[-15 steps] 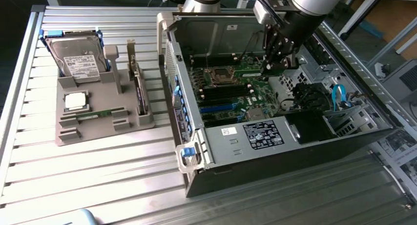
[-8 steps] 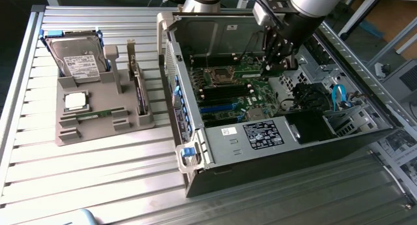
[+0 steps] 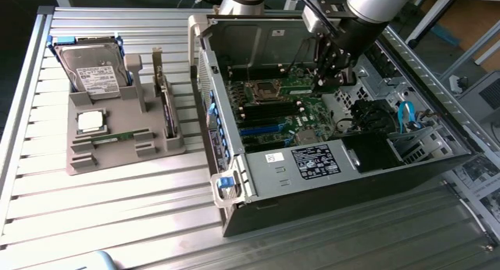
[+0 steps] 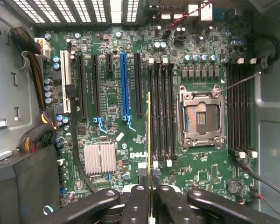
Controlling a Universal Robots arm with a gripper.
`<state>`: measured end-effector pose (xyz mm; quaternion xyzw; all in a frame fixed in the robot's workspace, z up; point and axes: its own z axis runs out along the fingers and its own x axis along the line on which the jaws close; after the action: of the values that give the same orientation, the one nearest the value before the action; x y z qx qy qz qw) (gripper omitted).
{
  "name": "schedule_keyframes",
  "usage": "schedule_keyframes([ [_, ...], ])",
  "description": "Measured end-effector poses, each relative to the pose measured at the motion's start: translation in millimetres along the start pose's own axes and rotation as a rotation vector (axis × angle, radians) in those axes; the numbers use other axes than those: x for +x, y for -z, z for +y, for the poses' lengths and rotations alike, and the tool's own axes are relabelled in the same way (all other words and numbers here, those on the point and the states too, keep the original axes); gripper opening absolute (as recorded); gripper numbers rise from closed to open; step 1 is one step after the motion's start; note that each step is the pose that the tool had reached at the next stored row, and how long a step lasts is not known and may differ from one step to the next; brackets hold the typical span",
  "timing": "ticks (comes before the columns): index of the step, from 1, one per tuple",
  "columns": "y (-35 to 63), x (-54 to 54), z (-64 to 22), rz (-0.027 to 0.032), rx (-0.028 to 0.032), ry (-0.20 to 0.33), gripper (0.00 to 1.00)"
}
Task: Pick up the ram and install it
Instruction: 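Insert the ram into the slot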
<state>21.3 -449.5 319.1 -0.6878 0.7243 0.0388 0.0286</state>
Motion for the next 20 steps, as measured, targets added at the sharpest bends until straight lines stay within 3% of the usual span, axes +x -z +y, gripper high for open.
schedule_keyframes([
  [20,-7.2,0.7,-0.1,0.0000,0.0000,0.000,0.12],
])
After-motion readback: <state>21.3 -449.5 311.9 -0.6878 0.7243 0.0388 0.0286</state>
